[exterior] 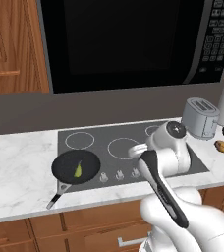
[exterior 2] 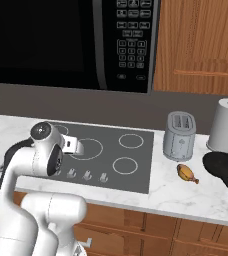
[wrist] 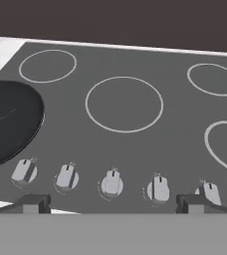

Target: Place both pans onto different burners. Then place the lemon wedge and the chicken drumstick on different pans.

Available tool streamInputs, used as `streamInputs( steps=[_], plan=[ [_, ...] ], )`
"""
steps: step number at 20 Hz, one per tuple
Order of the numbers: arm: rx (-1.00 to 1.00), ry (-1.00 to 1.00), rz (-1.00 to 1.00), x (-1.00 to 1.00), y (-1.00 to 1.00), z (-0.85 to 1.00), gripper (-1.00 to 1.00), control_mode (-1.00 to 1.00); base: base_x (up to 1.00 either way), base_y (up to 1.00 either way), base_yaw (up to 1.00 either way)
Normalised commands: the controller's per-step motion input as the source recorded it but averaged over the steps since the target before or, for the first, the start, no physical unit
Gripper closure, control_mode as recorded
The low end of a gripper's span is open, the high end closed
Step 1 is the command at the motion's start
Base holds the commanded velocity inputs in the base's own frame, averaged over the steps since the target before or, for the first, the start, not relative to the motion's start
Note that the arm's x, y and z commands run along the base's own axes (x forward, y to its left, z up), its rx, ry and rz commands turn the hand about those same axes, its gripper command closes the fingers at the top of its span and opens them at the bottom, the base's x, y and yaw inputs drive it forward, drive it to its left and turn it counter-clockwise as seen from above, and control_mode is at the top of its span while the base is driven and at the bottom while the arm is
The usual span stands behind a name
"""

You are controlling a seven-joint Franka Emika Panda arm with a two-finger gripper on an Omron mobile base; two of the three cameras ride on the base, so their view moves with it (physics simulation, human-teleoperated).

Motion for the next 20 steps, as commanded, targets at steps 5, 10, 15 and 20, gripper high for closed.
streamInputs(
  steps=[5, 10, 15, 20],
  plan=[
    [-0.03, 0.08, 0.0, -0.06, -0.35, -0.01, -1.0, -1.0, 0.0, 0.0, 0.0],
    [-0.03, 0.04, 0.0, -0.01, -0.42, 0.0, -1.0, -1.0, 0.0, 0.0, 0.0],
    [-0.06, 0.01, 0.02, 0.0, -0.45, 0.0, -1.0, -1.0, 0.0, 0.0, 0.0],
    [-0.04, 0.0, 0.02, -0.05, -0.42, 0.0, -1.0, -1.0, 0.0, 0.0, 0.0]
  ],
)
